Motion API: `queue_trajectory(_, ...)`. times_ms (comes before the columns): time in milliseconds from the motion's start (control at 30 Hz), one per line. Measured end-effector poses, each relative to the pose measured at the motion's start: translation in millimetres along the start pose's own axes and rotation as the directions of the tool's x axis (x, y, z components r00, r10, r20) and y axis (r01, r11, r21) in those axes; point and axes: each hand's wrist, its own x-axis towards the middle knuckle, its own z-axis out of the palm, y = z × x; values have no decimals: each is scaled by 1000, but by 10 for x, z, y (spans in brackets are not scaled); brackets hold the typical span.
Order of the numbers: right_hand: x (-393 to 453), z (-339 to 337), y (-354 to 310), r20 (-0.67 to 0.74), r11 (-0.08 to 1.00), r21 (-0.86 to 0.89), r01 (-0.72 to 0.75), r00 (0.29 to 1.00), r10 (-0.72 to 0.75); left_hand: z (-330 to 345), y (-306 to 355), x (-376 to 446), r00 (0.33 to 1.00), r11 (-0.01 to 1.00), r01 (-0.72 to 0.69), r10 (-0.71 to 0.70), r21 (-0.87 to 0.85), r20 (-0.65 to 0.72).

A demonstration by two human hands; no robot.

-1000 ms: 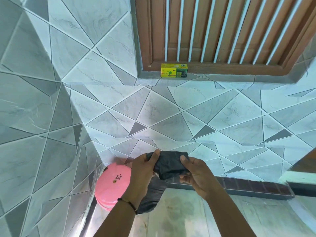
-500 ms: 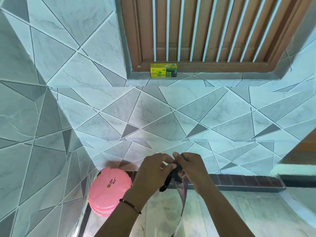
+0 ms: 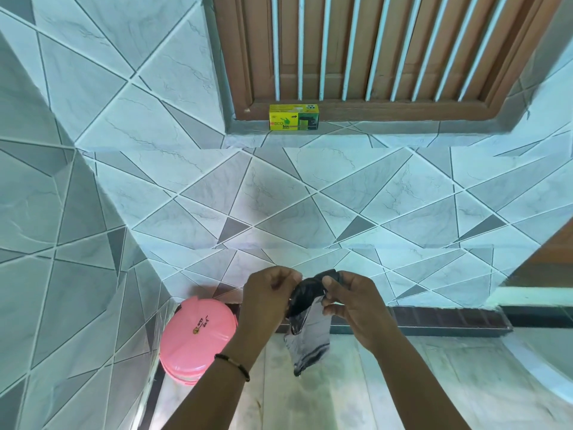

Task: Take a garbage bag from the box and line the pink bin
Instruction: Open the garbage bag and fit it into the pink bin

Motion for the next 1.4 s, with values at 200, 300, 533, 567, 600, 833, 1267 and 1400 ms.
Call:
queue_trajectory(200,19,41,-24,0,1000,5,-5,1000,5,20,38,-49,973,964,-108,52,245,224)
queue_trajectory(300,13,74,-43,-18,990,-142,-15,1000,13,17,40,-41,979,969,-105,61,224,192)
queue_trajectory(533,63,27,-1,-157,980,-196,-36,988,5,52,-5,-6,994,996,81,-78,-36,79)
queue_trajectory(567,63,6,-11,-193,988,-152,-31,981,1,48,0,-1,992,992,109,-105,-68,64)
queue_trajectory(600,64,-10,-21,-232,996,-93,-18,973,-4,41,8,0,991,988,129,-126,-90,39)
queue_trajectory(833,125,-110,-78,-486,989,-3,149,864,-131,4,13,-40,900,895,172,-312,410,304)
queue_trajectory(1267,74,11,-154,-275,986,-131,99,952,-132,254,-3,0,968,879,-194,101,435,228)
queue_trajectory(1400,70,-13,-162,-147,960,-270,70,983,-113,201,35,69,989,971,-62,29,233,142)
